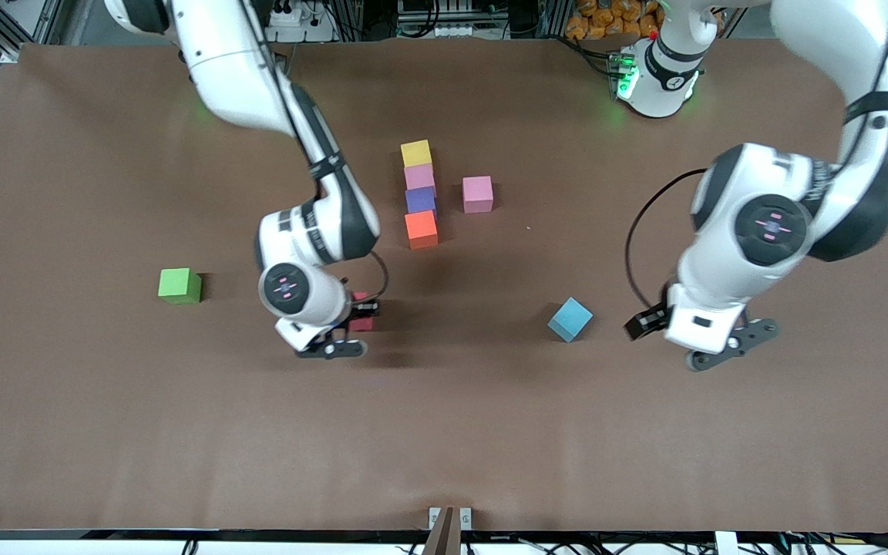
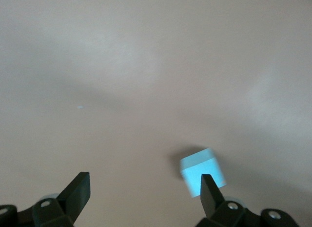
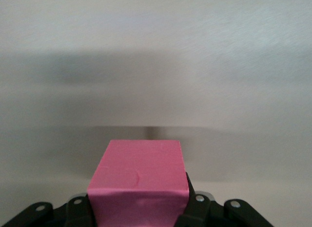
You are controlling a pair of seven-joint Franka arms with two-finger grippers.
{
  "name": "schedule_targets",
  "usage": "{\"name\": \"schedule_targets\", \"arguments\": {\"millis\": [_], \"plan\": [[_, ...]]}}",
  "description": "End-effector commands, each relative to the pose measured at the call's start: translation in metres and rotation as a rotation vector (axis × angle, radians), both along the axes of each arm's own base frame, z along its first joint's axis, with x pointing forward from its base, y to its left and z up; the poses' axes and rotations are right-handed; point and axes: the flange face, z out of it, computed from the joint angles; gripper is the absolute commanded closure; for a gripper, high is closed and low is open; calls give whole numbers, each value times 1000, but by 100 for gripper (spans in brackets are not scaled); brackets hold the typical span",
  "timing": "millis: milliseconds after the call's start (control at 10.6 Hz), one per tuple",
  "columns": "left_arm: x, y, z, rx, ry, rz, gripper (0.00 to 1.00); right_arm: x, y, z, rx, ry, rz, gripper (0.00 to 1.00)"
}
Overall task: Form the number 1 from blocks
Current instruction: 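Place the red cube with the right gripper while the left gripper withdraws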
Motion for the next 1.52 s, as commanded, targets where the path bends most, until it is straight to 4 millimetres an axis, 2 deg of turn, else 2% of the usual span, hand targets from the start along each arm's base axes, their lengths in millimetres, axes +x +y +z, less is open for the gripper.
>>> {"name": "schedule_targets", "arguments": {"millis": [0, 95, 189, 379, 568, 758, 1136, 1420], "plan": [[-37, 31, 23, 7, 76, -132, 0, 0, 3, 22, -1, 17, -8, 55], [-56, 35, 32, 33, 76, -169, 0, -6, 13, 18, -6, 19, 8, 54], [-70, 38, 42, 16, 76, -180, 0, -19, 35, 15, -9, 17, 29, 54], [-94, 71, 78, -34, 47, -274, 0, -42, 68, 10, -22, 30, 0, 54], [-96, 101, 108, -56, -3, -282, 0, -65, 95, -1, -23, 53, -26, 54], [-89, 108, 150, -59, -84, -288, 0, -87, 118, -13, 6, 93, -27, 53], [-88, 106, 192, -100, -67, -314, 0, -107, 124, -33, -15, 124, -7, 51], [-93, 110, 199, -97, -61, -367, 0, -113, 123, -39, -27, 132, -3, 50]]}}
